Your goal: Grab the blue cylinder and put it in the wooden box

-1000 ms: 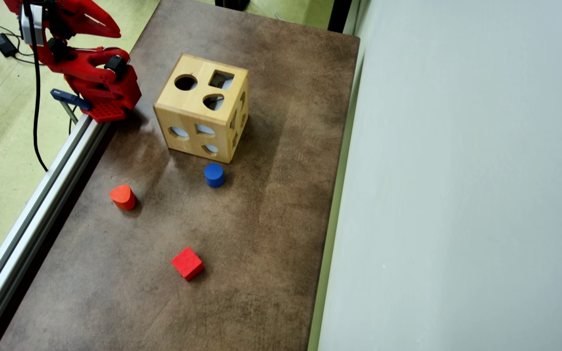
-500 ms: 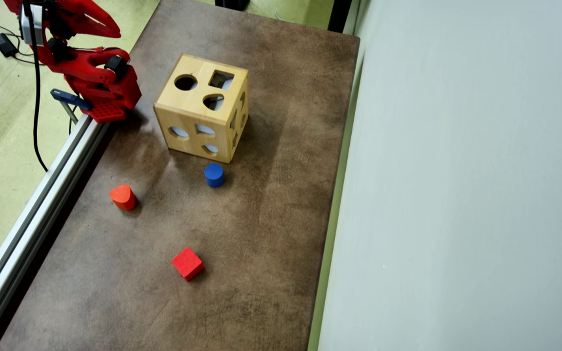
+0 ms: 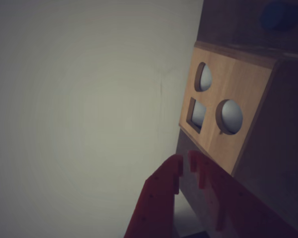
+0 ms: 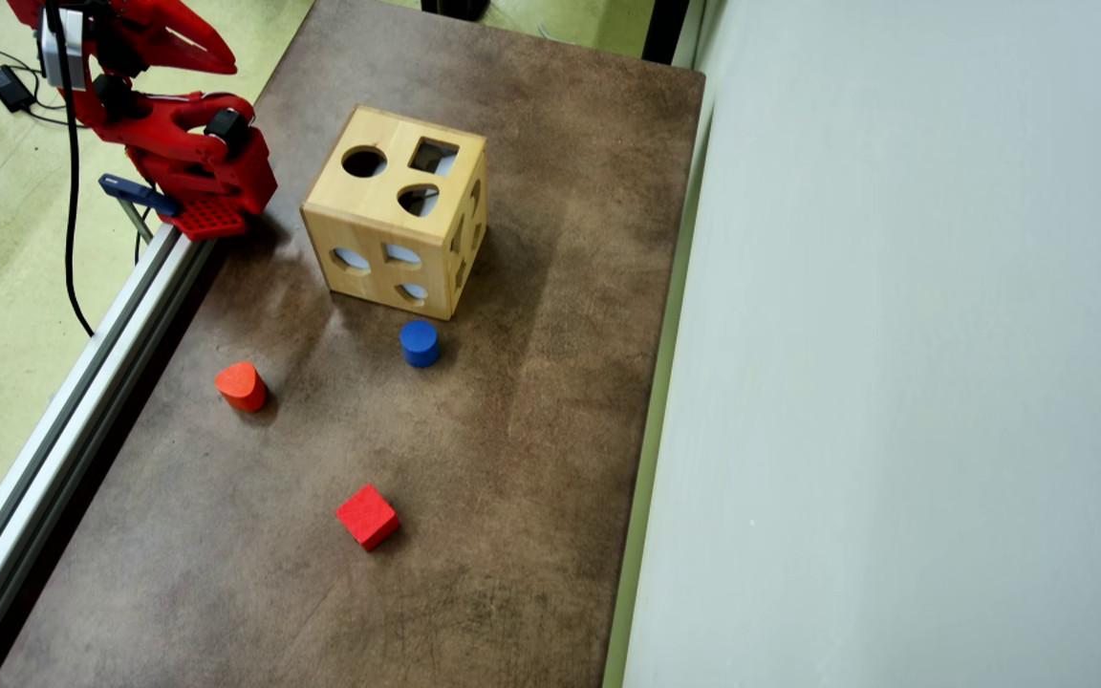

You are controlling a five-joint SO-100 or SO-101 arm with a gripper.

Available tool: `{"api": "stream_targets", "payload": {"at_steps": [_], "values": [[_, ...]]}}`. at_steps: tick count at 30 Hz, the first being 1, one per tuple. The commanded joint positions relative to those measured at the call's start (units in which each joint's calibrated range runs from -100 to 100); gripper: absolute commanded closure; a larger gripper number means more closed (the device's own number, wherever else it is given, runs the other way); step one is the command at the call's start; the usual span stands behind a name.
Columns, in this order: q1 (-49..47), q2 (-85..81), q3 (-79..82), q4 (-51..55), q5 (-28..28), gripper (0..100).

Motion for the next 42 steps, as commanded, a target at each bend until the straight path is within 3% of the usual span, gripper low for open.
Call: {"api": "stream_targets", "payload": {"at_steps": [1, 16, 24, 37, 42], "values": [[-0.1, 0.0, -0.2, 0.4, 0.2, 97], [0.5, 1.3, 0.4, 0.4, -0.1, 97], [4.3, 22.9, -0.7, -1.2, -0.1, 97], [19.4, 69.3, -0.7, -32.7, 0.2, 97], [20.5, 82.4, -0.8, -43.8, 0.3, 97]]}}
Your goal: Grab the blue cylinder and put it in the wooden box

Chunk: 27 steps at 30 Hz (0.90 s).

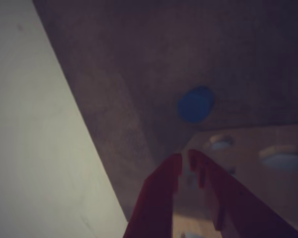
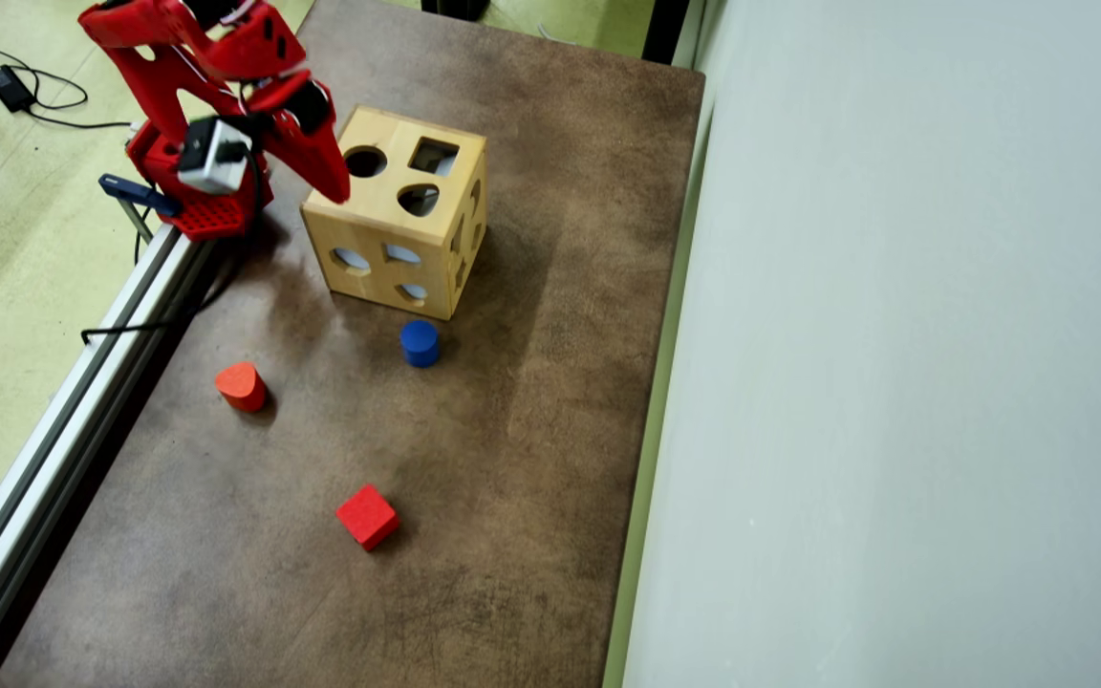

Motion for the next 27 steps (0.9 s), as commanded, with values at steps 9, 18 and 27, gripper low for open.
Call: {"api": "stream_targets", "payload": {"at_steps": [9, 18, 27], "values": [[-0.2, 22.2, -8.4, -14.1, 0.3, 97], [-2.5, 30.0, -15.4, -13.8, 0.3, 97], [-5.0, 28.3, -17.4, -1.1, 0.3, 96]]}}
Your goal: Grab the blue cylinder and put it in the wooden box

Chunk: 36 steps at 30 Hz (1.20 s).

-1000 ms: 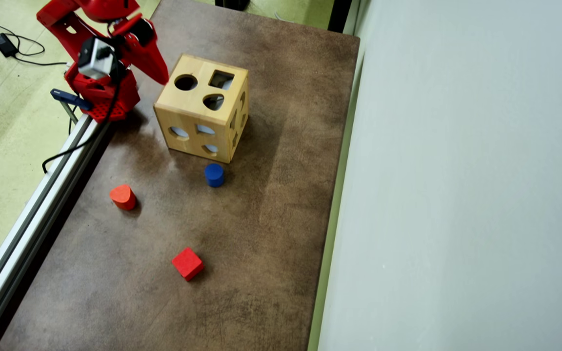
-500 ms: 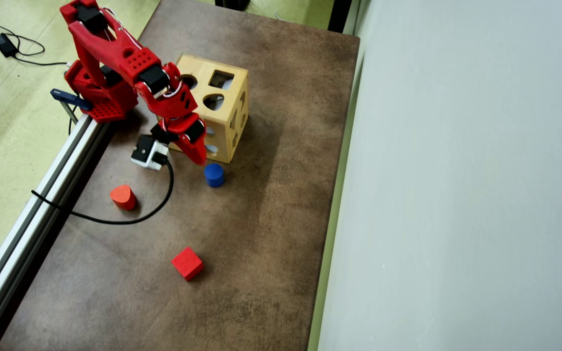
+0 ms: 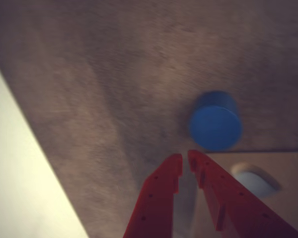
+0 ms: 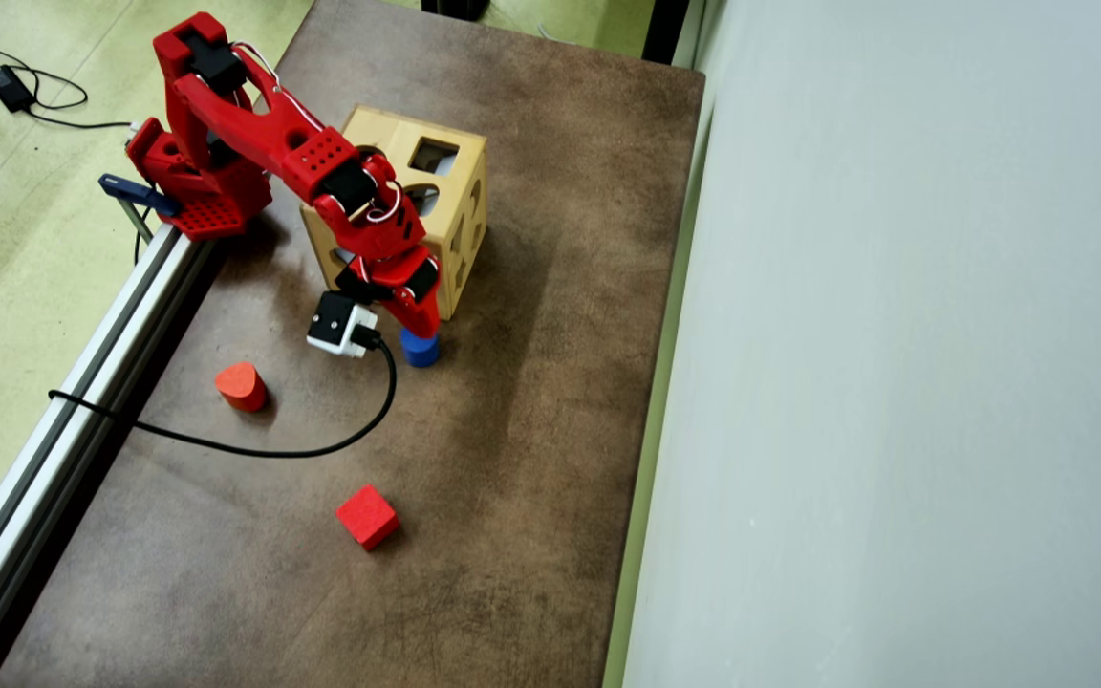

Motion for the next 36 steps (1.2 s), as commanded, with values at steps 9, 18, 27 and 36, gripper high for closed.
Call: {"api": "stream_targets", "payload": {"at_steps": [9, 18, 27, 36], "values": [[-0.6, -1.8, -5.6, 10.5, 0.3, 96], [0.1, -1.5, -5.6, 10.5, 0.3, 95], [1.8, 3.9, -5.4, 11.4, 0.3, 73], [2.4, 8.0, -5.6, 11.4, 0.4, 58]]}}
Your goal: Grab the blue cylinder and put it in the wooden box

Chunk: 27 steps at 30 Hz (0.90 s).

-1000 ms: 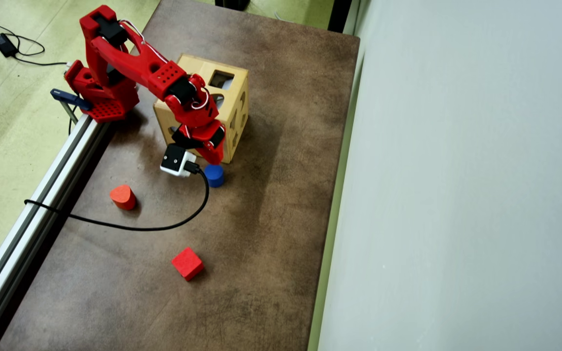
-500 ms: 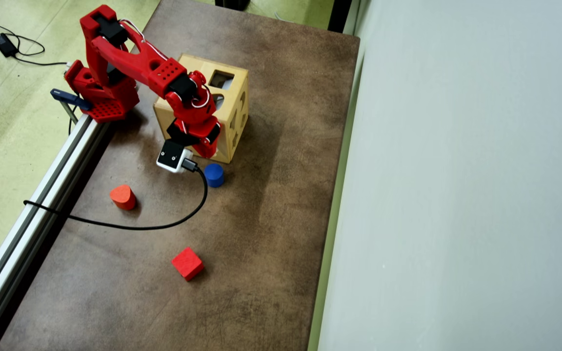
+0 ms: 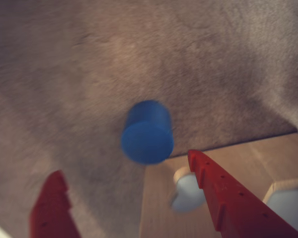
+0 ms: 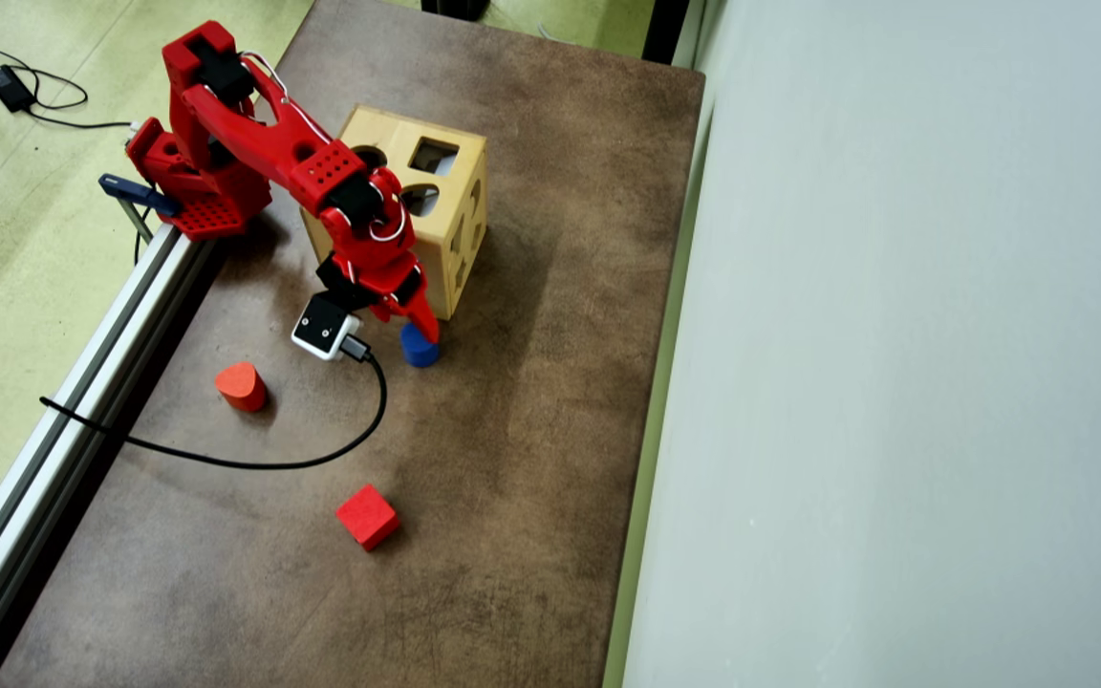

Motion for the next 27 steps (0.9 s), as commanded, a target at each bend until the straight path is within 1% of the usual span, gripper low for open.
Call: {"api": "stream_targets", "payload": {"at_steps": [1, 21, 27], "values": [[0.2, 2.8, -2.5, 0.2, 0.3, 58], [-0.8, 4.4, -2.6, -0.8, 0.2, 58], [-0.8, 9.6, -3.7, -1.5, 0.2, 58]]}}
